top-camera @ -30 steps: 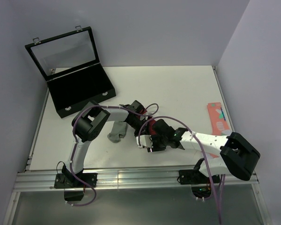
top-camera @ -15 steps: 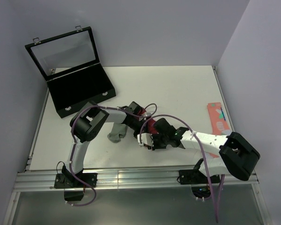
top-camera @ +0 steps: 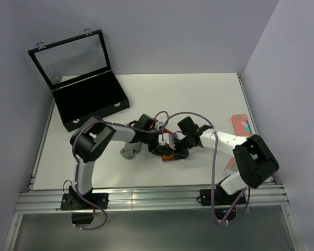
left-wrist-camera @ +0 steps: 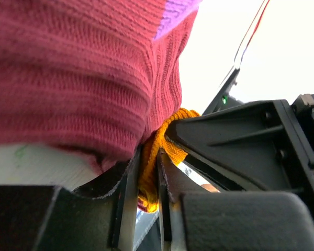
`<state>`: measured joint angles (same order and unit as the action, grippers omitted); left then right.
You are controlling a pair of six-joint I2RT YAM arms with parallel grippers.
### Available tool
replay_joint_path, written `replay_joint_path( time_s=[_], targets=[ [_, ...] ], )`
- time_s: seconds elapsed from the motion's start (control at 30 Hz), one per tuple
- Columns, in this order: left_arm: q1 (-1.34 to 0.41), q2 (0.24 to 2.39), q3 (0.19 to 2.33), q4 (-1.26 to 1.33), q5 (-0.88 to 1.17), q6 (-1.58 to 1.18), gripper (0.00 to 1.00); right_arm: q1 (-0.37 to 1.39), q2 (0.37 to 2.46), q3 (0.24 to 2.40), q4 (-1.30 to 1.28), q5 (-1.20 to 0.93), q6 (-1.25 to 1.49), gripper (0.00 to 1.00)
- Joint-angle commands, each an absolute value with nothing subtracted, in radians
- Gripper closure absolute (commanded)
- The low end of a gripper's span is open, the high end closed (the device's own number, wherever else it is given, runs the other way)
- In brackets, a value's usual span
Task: Roll the socks
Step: Roll the sock at the center of the board.
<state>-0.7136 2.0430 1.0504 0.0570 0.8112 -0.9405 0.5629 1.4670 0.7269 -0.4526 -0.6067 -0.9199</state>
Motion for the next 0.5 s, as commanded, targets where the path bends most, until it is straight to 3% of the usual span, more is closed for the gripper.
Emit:
replay_joint_path(
  time_s=[0.0,0.47],
  targets=[
    [-0.696,1.99,0.983,0.122,0.635,-0.942,0.75,0.511,1.524,0.794,-0.63,-0.633,-0.969,0.85],
    [-0.709,1.862,0.85,0.334,0.479,-0.888,0.7,0.42,1.762,1.02,-0.911,-0.718,-1.04,0.84]
  ],
)
